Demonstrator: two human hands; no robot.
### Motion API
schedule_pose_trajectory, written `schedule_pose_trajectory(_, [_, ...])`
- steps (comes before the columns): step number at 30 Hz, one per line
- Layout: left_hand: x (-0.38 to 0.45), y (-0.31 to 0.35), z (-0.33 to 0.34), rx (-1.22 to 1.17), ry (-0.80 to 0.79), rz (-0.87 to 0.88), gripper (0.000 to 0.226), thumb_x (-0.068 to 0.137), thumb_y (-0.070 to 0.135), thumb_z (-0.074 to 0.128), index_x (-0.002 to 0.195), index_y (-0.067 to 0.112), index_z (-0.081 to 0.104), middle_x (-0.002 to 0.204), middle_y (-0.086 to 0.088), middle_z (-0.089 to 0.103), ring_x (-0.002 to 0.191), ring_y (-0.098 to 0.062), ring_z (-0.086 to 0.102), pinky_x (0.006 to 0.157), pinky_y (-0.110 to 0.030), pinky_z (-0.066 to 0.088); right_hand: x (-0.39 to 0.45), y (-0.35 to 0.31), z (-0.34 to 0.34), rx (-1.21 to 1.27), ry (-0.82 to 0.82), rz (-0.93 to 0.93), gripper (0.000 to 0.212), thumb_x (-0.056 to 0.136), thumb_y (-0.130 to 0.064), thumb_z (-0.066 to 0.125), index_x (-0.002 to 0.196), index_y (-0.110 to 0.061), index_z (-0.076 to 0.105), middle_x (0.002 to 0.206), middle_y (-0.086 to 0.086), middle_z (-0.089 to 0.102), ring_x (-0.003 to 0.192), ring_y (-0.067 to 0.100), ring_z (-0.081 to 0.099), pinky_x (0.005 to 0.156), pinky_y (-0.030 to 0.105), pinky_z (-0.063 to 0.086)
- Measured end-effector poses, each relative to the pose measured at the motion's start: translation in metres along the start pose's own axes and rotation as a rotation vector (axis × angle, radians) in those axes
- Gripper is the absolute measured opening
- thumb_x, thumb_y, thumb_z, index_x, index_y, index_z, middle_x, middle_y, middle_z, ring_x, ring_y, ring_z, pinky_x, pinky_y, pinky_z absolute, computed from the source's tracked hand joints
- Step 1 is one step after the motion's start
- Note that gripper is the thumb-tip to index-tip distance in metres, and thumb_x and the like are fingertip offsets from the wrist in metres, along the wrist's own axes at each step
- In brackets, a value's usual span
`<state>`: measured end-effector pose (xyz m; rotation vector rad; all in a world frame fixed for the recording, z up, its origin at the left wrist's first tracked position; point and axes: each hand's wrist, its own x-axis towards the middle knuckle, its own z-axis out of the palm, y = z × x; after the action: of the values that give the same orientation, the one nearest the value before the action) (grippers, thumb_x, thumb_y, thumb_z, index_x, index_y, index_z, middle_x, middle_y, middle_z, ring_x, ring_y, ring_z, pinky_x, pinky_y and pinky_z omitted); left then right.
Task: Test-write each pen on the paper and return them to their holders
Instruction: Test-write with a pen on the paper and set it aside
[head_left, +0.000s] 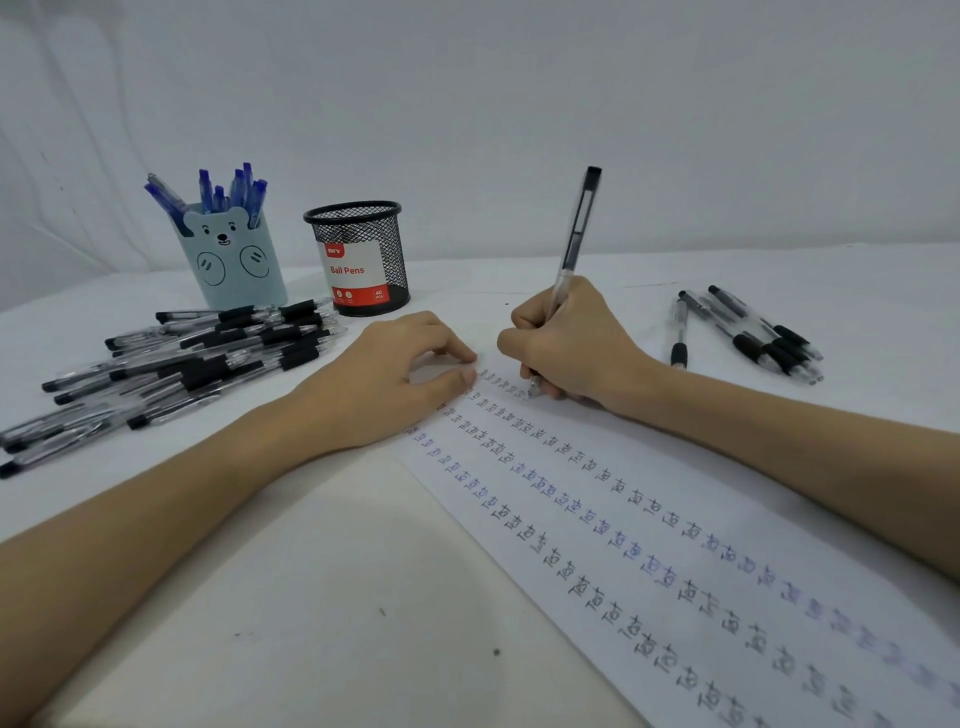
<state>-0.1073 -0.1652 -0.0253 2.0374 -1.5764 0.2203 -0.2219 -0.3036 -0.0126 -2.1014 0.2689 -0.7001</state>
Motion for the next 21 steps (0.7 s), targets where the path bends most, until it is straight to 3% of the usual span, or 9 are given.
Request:
schedule_pose_trajectory(3, [-0.0002, 0.0008, 0.001, 0.006, 0.003, -0.001, 0.022, 0.088, 0.034, 0.062, 0.102, 0.018, 0.069, 0.102, 0.008, 0.063, 0.096, 0.003, 0.054, 0.074, -0.002, 0.032, -0.0004, -0.0009, 0.0007, -0.001, 0.003, -0.009, 0.049, 0.075, 0.006, 0.05, 0.04, -0.015, 0.023, 0.028, -0.01, 0.023, 0.042, 0.02, 0.044, 0.032, 0.013, 0.024])
schedule_pose_trajectory(7, [-0.0001, 0.0017, 0.0001, 0.011, 0.007, -0.008, 0.019, 0.088, 0.03, 0.062, 0.102, 0.018, 0.069, 0.101, 0.009, 0.062, 0.096, 0.005, 0.052, 0.074, -0.002, 0.032, -0.0003, -0.0024, 0.0007, 0.001, -0.006, 0.007, 0.048, 0.076, 0.005, 0.05, 0.04, -0.014, 0.025, 0.028, -0.008, 0.03, 0.031, 0.017, 0.036, 0.031, 0.011, 0.022])
schedule_pose_trajectory(14, [0.0004, 0.0015, -0.0001, 0.009, 0.0, -0.019, 0.02, 0.088, 0.031, 0.062, 0.102, 0.019, 0.069, 0.102, 0.008, 0.063, 0.096, 0.003, 0.054, 0.074, -0.002, 0.032, -0.0006, -0.0017, -0.0002, -0.02, 0.013, 0.02, 0.049, 0.077, 0.005, 0.05, 0.041, -0.015, 0.023, 0.032, -0.006, 0.025, 0.033, 0.015, 0.036, 0.031, 0.011, 0.022])
schedule_pose_trajectory(18, [-0.0002, 0.0015, -0.0001, 0.005, -0.001, -0.015, 0.021, 0.088, 0.031, 0.061, 0.103, 0.019, 0.069, 0.102, 0.009, 0.062, 0.097, 0.007, 0.052, 0.074, -0.001, 0.032, 0.0, -0.0014, -0.0009, -0.043, 0.028, 0.06, 0.045, 0.075, 0.001, 0.051, 0.042, -0.016, 0.025, 0.037, 0.0, 0.038, 0.026, 0.013, 0.034, 0.032, 0.012, 0.023])
schedule_pose_trajectory(21, [0.0001, 0.0013, -0.0002, 0.006, -0.003, -0.014, 0.021, 0.088, 0.031, 0.061, 0.103, 0.019, 0.069, 0.102, 0.01, 0.062, 0.097, 0.007, 0.052, 0.074, -0.002, 0.032, -0.0001, -0.0013, -0.001, -0.052, 0.033, 0.058, 0.045, 0.075, 0.001, 0.05, 0.043, -0.016, 0.024, 0.041, 0.003, 0.036, 0.027, 0.014, 0.035, 0.032, 0.012, 0.023])
